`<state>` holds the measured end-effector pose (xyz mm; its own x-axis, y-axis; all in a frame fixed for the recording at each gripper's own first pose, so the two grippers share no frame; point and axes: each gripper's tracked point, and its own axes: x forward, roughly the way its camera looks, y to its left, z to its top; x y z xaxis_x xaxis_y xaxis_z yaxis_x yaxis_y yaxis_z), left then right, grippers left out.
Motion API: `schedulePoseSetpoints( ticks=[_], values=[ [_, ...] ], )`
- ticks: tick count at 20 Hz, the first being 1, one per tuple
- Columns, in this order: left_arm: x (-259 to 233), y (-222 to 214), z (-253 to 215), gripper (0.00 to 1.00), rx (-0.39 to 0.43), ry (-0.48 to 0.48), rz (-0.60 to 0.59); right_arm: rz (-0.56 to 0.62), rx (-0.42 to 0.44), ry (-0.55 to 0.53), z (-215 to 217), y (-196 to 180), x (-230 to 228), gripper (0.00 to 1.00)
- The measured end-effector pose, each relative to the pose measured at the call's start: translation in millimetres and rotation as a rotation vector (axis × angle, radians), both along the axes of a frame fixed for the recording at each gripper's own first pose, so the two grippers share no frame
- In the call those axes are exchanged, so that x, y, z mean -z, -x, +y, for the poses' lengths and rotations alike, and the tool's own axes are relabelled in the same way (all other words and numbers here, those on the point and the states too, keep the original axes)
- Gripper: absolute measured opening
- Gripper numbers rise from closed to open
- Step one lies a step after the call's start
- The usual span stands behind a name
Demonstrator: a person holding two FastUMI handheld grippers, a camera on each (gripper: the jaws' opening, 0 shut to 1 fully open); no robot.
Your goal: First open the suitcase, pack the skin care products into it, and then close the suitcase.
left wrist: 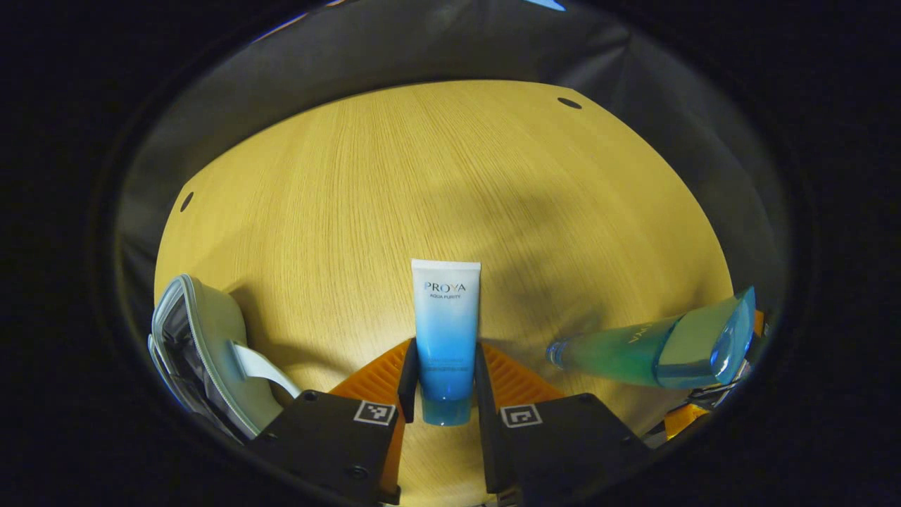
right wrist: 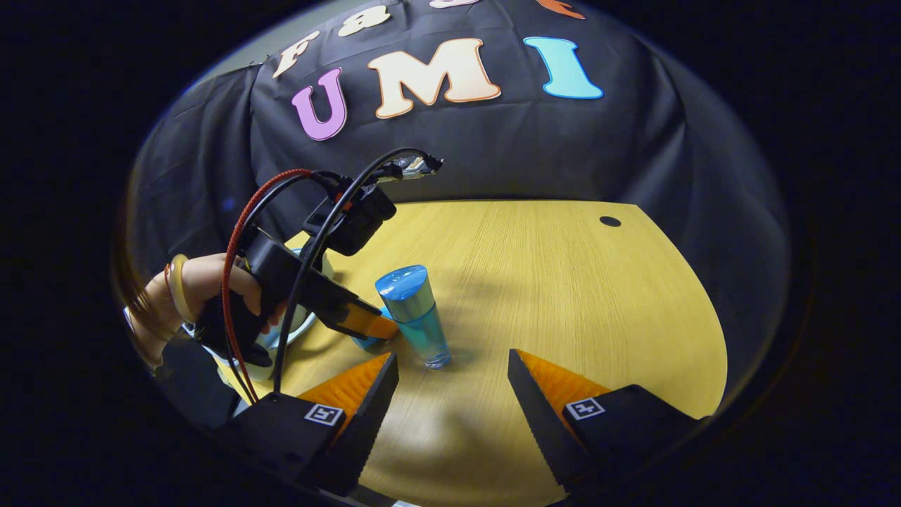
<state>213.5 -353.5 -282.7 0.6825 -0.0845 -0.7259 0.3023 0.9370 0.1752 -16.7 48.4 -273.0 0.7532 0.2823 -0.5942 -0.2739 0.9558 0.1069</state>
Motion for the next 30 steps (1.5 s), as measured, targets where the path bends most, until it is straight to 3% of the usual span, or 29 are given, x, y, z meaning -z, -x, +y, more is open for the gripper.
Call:
schedulePoseSetpoints(
  ticks=[1, 3, 5, 7, 9, 15, 17, 19, 23, 24, 25, 30],
  values=[
    [-2, 1, -1, 0.37, 0.000, 0.029, -0.001, 0.000, -0.006, 0.000, 2, 0, 1, 0.98],
    [-2, 3, -4, 0.40, -0.014, 0.124, 0.020, 0.000, -0.022, 0.009, 6, -1, 4, 0.94],
    [-2, 6, -7, 0.37, -0.056, 0.224, 0.051, 0.005, -0.042, 0.017, 12, -3, 8, 0.98],
    [-5, 4, -9, 0.34, -0.081, 0.264, 0.042, 0.007, -0.063, 0.020, 18, -6, 11, 0.99],
    [-10, 8, -8, 0.40, -0.089, 0.296, 0.043, 0.006, -0.086, 0.028, 27, -15, 16, 0.98],
    [-66, 34, -9, 0.37, -0.043, 0.458, 0.016, 0.006, -0.123, 0.040, 41, -36, 36, 0.98],
    [-84, 45, -1, 0.37, -0.054, 0.484, 0.000, -0.009, -0.132, 0.050, 44, -41, 39, 0.92],
    [-97, 58, 12, 0.37, -0.080, 0.507, -0.016, -0.003, -0.147, 0.065, 48, -45, 49, 0.79],
    [-112, 79, 58, 0.37, -0.160, 0.539, -0.037, -0.016, -0.141, 0.090, 52, -50, 55, 0.73],
    [-113, 84, 72, 0.34, -0.187, 0.539, -0.040, -0.017, -0.129, 0.092, 51, -50, 57, 0.62],
    [-114, 91, 88, 0.37, -0.213, 0.535, -0.045, -0.015, -0.123, 0.094, 51, -48, 56, 0.51],
    [-101, 120, 157, 0.40, -0.348, 0.510, -0.037, -0.002, -0.107, 0.102, 54, -48, 56, 0.46]
  ],
)
